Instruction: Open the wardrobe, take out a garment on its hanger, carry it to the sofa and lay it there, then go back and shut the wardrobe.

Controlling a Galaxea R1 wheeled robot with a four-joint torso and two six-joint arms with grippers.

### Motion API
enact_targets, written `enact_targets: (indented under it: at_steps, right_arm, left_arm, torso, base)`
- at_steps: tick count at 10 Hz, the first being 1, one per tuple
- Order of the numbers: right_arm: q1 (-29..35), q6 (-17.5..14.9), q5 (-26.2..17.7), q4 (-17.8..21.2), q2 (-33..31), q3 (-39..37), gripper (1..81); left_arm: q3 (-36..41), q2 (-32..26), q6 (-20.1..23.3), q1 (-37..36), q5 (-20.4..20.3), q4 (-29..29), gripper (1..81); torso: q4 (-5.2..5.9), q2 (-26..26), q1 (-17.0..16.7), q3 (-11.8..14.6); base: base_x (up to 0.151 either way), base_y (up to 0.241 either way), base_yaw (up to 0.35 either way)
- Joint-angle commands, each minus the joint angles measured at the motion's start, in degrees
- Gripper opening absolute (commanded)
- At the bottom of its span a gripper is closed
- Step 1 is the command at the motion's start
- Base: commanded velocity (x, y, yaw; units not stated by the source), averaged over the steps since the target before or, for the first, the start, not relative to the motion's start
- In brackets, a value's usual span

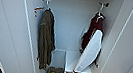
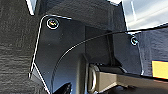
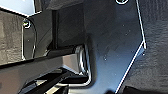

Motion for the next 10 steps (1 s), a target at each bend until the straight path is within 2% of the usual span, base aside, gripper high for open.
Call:
enact_targets:
  at_steps: [1, 5, 10]
  right_arm:
    - [1.77, -0.15, -3.03, 0.82, 0.74, 0.51, 81.1]
    - [1.41, -0.42, -3.03, 0.73, 1.26, 0.51, 81.1]
    - [1.33, -0.50, -2.94, 0.64, 1.35, 0.51, 81.1]
  left_arm:
    - [0.10, -0.59, 0.38, -1.09, 2.66, 0.70, 81.1]
    - [0.19, -0.67, 0.38, -0.82, 2.65, 0.79, 81.1]
    - [0.19, -0.50, 0.38, -0.73, 2.65, 1.40, 81.1]
  torso:
    - [0.00, 0.00, 0.00, 0.00]
    - [0.00, 0.00, 0.00, 0.00]
    - [0.00, -0.07, -0.07, 0.02]
  base:
    - [0.000, 0.000, 0.000]
    - [0.000, 0.000, 0.000]
    - [0.084, 0.000, 0.000]
